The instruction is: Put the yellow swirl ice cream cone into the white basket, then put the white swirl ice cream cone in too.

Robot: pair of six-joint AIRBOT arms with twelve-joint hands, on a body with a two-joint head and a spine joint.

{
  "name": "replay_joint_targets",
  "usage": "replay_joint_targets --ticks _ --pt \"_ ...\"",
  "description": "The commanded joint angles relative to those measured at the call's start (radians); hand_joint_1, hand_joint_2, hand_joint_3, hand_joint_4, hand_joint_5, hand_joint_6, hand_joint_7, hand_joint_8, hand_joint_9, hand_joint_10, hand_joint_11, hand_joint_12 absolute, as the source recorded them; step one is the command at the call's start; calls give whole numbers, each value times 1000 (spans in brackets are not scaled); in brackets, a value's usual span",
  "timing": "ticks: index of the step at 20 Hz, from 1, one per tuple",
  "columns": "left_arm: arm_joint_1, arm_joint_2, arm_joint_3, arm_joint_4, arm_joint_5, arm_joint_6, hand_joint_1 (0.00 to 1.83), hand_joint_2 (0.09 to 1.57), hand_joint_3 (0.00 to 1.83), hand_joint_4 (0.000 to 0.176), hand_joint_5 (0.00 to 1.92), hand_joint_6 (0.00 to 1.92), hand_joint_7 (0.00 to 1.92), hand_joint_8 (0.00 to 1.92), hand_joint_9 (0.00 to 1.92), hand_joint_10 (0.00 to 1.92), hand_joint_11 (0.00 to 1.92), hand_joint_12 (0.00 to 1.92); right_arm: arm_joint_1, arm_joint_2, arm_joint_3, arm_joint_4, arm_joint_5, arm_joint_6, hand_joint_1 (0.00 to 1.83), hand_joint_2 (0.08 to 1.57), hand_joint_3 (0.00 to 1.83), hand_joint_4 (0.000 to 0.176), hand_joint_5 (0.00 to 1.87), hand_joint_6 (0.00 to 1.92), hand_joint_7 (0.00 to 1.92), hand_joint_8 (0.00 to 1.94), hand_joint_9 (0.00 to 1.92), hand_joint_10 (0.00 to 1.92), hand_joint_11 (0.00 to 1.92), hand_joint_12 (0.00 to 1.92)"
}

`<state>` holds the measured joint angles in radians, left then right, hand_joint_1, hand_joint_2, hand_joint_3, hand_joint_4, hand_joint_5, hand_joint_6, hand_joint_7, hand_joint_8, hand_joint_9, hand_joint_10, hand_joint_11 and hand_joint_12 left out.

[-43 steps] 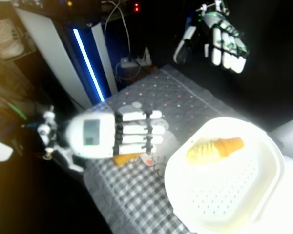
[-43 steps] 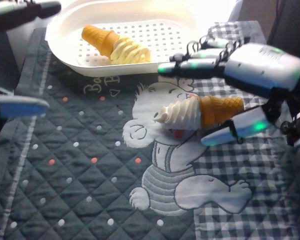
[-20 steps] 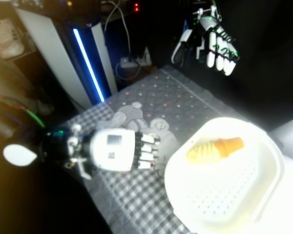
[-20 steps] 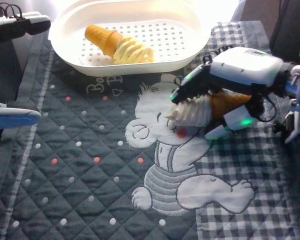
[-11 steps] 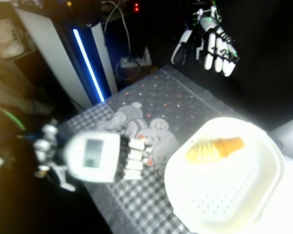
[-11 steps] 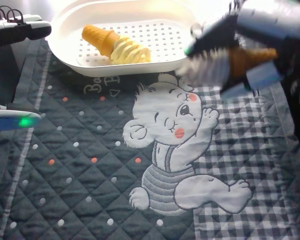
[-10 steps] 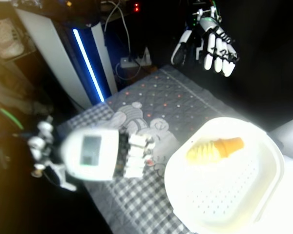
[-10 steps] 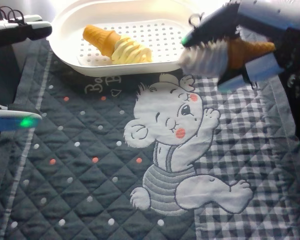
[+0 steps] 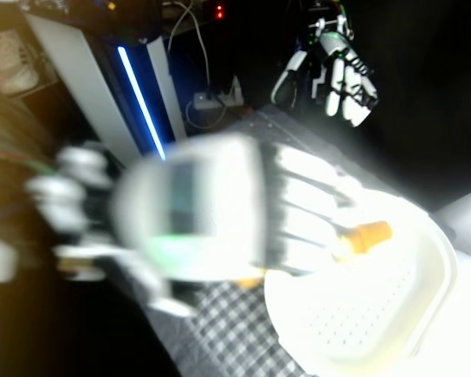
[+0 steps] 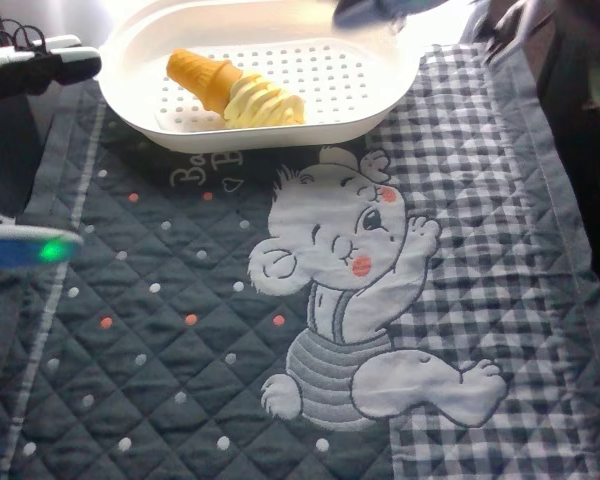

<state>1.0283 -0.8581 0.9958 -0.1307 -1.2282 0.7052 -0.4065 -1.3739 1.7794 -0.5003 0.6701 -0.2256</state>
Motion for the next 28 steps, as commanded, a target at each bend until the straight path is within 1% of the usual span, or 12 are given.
replay_joint_targets --ticks 1,4,6,7,8,9,10,12,24,26,27,28 --pt "-15 -8 7 6 -103 -15 890 807 0 26 471 2 311 1 297 5 0 990 26 -22 43 55 5 0 1276 1017 0 0 1134 681 1379 318 1412 203 1160 924" --pt "-37 -22 21 22 -87 -22 905 799 0 26 469 1 315 2 287 1 0 987 34 -133 157 12 -134 1 1260 1035 1 8 1115 712 1247 575 1426 208 1024 1165" --pt "-53 -33 32 36 -77 -33 898 807 0 22 487 7 331 8 288 1 0 983 34 -173 197 -24 -196 2 1279 1034 1 0 1105 633 1259 644 1363 807 1153 1479" --pt "-58 -37 36 41 -75 -37 890 799 0 43 485 5 326 5 283 0 0 980 34 -186 209 -41 -215 2 1146 1005 0 0 931 215 1016 349 973 688 703 1412" --pt "-60 -38 37 43 -74 -38 882 795 0 34 492 8 331 6 287 2 0 979 34 -194 217 -60 -228 2 1018 985 0 0 793 46 808 115 745 424 449 1255" --pt "-61 -39 36 43 -75 -38 893 793 0 17 492 7 327 4 282 0 0 976 34 -195 219 -67 -229 2 813 948 0 97 453 8 483 22 493 197 135 1193" --pt "-61 -39 36 43 -76 -39 919 795 0 3 489 3 314 2 260 2 0 917 34 -195 219 -67 -229 3 744 922 0 130 284 2 275 4 322 69 26 894" --pt "-58 -40 35 42 -78 -42 912 800 1 14 484 0 312 0 270 5 0 922 34 -193 221 -67 -217 37 544 1006 9 171 78 8 77 7 95 13 0 136" --pt "-31 -1 9 -2 -171 -42 880 852 1 6 442 1 318 1 274 3 0 799 34 105 -59 121 150 55 454 971 0 176 82 10 73 6 0 0 0 0" --pt "-23 18 0 -7 -186 -40 898 847 0 31 430 1 298 2 238 5 0 707 33 179 -134 152 219 5 527 994 0 159 105 11 127 22 0 0 0 0" --pt "-19 25 -3 -9 -194 -39 870 842 0 52 478 5 313 2 199 10 0 416 33 200 -161 154 238 -8 554 982 0 168 123 15 136 20 18 7 0 0" --pt "-13 34 -6 -11 -206 -37 869 834 0 40 512 5 326 1 189 6 0 201 33 233 -197 154 260 -21 585 987 0 157 110 7 130 14 31 10 0 0"
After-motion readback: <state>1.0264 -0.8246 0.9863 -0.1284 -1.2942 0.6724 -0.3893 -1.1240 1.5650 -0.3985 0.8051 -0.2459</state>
